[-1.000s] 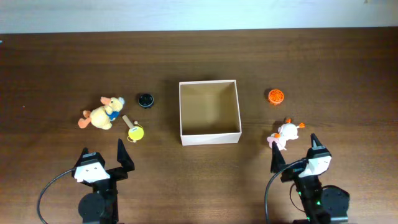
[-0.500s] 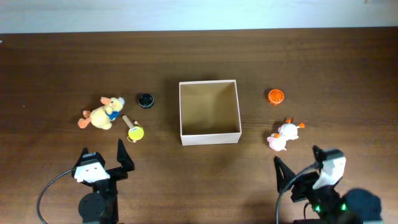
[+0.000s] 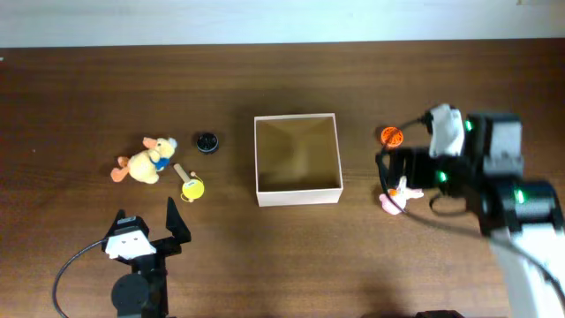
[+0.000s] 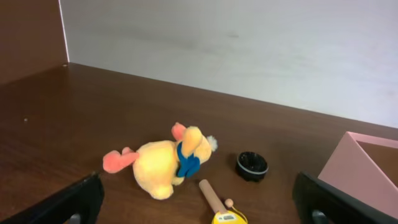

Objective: Pack container
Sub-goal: 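Move the right gripper over the orange round toy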

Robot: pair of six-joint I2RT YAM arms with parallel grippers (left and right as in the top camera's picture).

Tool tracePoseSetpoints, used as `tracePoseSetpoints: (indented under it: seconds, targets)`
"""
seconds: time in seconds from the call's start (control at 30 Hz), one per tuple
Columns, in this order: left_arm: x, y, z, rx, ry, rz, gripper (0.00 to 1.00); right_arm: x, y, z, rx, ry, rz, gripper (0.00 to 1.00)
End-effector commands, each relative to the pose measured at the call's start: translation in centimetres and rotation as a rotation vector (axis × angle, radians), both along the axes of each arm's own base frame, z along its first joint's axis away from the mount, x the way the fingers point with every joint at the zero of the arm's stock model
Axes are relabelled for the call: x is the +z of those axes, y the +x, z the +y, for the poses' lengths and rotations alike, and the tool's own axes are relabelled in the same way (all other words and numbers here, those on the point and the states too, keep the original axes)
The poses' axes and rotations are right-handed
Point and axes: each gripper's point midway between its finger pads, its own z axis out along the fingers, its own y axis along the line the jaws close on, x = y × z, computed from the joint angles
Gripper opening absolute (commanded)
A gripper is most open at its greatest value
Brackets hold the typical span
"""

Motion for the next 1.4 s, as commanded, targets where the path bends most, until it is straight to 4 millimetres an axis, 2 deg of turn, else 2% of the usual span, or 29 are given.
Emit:
tracePoseSetpoints:
  seconds: [0.0, 0.07, 0.17, 0.37, 0.53, 0.67, 1.0, 1.2, 1.37]
  targets:
    - [-0.1, 0.0, 0.0, -0.004, 0.015, 0.004, 0.99, -2.4, 3.6, -1.3, -0.019, -0.096, 0.062, 0.99]
    - [-0.1, 0.0, 0.0, -0.004, 0.015, 0.004, 0.99, -5.3, 4.8, -2.2, -0.048, -0.147, 0.136, 0.99]
    - [-0.1, 0.0, 0.0, -0.004, 0.015, 0.004, 0.99, -7.7, 6.3, -2.9, -0.065, -0.154, 0.176, 0.99]
    - [-0.1, 0.0, 0.0, -0.004, 0.015, 0.004, 0.99, -7.9, 7.9, -3.8, -0.079, -0.189, 0.132, 0.99]
    - [-0.1, 0.0, 0.0, -0.004, 0.015, 0.004, 0.99, -8.5, 8.3, -7.7, -0.177, -0.397, 0.135, 0.99]
    - [-0.1, 0.0, 0.0, -0.004, 0.015, 0.004, 0.99, -9.2, 9.1, -7.7, -0.155, -0.412, 0.131, 0.99]
    - [-0.1, 0.0, 0.0, -0.004, 0.015, 0.004, 0.99, -14.3, 12.0, -6.0, -0.097, -0.328, 0.168, 0.99]
    - [-0.1, 0.0, 0.0, -0.004, 0.015, 0.004, 0.99, -17.1, 12.6, -5.5, -0.076, -0.306, 0.208, 0.99]
    - [-0.1, 0.0, 0.0, -0.004, 0.015, 0.004, 0.99, -18.5, 12.8, -5.4, -0.071, -0.303, 0.227, 0.99]
